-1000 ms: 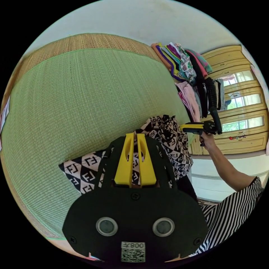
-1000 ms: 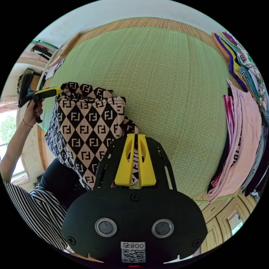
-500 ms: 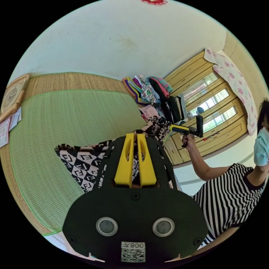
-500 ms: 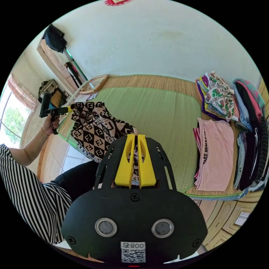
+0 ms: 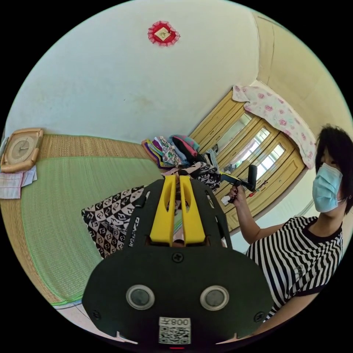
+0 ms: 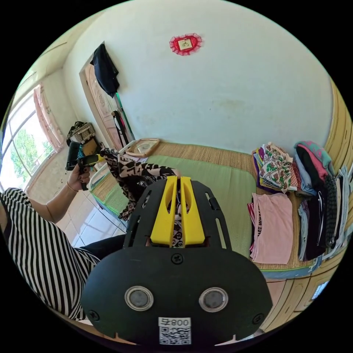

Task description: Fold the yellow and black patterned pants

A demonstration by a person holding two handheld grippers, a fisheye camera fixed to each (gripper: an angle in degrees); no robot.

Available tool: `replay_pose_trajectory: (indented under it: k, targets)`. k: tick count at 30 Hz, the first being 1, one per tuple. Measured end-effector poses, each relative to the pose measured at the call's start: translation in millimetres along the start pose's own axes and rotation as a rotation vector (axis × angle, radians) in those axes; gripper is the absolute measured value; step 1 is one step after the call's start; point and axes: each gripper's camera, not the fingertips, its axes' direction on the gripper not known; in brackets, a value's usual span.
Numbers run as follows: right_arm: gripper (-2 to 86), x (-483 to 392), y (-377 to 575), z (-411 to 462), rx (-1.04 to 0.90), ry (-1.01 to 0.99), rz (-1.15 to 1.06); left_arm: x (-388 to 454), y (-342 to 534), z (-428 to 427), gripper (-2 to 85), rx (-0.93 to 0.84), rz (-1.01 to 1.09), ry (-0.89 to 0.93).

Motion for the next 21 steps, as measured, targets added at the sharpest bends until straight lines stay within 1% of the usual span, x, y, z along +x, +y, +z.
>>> replay_pose_trajectory:
  k: [6, 11, 21]
  targets:
    - [0.9, -60, 44, -61, 0.106, 0.019, -0.038, 84, 37, -48, 1.6, 0.127, 0.076, 0.026]
    - [0.9, -107, 81, -126, 0.238, 0.014, -0.076, 169, 65, -94, 1.5, 0.239, 0.191, 0.037]
    - [1.1, -178, 144, -233, 0.462, 0.013, -0.153, 318, 108, -164, 1.7, 0.371, 0.421, 0.04]
